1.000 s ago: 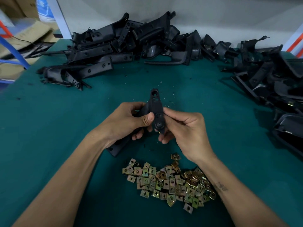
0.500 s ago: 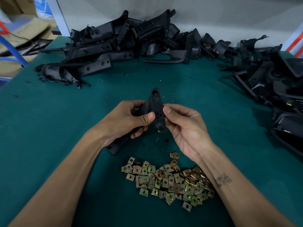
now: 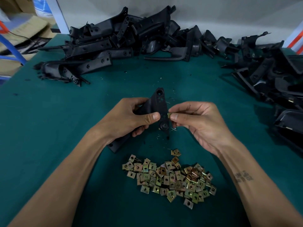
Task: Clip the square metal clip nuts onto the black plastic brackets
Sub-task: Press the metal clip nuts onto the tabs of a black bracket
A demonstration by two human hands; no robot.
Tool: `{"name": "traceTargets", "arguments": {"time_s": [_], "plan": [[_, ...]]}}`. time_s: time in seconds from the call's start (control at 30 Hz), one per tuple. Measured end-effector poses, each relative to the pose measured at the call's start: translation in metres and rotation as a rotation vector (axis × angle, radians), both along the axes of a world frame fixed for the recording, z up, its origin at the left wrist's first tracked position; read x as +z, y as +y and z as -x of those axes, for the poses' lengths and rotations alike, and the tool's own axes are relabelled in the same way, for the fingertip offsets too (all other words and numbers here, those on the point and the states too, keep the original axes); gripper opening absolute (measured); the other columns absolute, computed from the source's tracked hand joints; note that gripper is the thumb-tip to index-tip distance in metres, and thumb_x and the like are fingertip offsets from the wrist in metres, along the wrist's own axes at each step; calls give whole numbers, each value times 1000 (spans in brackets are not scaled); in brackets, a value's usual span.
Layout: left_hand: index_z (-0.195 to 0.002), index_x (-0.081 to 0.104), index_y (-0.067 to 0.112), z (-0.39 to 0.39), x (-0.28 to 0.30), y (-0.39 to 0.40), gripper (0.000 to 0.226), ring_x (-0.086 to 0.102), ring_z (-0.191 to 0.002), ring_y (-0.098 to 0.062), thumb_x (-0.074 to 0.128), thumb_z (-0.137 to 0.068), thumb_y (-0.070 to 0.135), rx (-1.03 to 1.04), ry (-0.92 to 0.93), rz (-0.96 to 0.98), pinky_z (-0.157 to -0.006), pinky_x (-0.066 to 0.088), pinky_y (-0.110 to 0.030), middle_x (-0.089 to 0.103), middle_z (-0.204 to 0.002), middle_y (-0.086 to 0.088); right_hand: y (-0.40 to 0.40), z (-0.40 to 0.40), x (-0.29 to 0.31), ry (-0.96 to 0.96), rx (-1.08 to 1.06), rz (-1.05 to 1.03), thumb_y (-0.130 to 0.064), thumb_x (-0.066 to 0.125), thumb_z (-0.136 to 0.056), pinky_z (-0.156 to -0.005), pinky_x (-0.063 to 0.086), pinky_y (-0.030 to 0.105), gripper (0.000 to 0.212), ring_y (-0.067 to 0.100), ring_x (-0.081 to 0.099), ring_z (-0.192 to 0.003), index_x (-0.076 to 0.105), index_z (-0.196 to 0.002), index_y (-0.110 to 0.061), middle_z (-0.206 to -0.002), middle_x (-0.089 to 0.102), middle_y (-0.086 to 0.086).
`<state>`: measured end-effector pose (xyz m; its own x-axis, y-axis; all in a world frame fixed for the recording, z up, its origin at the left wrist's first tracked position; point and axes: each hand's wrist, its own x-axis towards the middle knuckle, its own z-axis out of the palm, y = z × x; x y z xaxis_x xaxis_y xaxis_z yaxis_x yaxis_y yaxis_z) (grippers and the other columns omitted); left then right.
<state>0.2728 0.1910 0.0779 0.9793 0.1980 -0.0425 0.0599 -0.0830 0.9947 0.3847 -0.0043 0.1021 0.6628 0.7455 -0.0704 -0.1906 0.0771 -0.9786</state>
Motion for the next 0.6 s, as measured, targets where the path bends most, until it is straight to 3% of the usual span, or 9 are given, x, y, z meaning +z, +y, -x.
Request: {"name": "traceTargets", "arguments": {"time_s": [0.27,0.4,0.6], "plan": [[-106,72,25,-1,-2,0,40,50,-48,-18,82,-75,49,22,-1,4,-41,43,-25,59,-66,-7,0,2,-1,7,-46,29,-2,79,-62,-63,58,24,27,24,71,-69,73,-87,1,-82,74,19],[-108,71,20,-1,-2,0,43,50,-48,-18,82,-76,47,22,-4,-14,-41,43,-24,59,-65,-7,-1,1,0,110,-36,-55,3,78,-65,-64,58,24,19,23,70,-67,70,-82,6,-78,72,20],[-107,70,20,-2,-3,0,43,50,-47,-17,82,-76,47,24,-2,-14,-40,43,-25,58,-65,-8,2,4,-2,-14,-106,13,11,78,-72,-64,56,25,12,23,65,-65,71,-75,2,-77,70,18]]}}
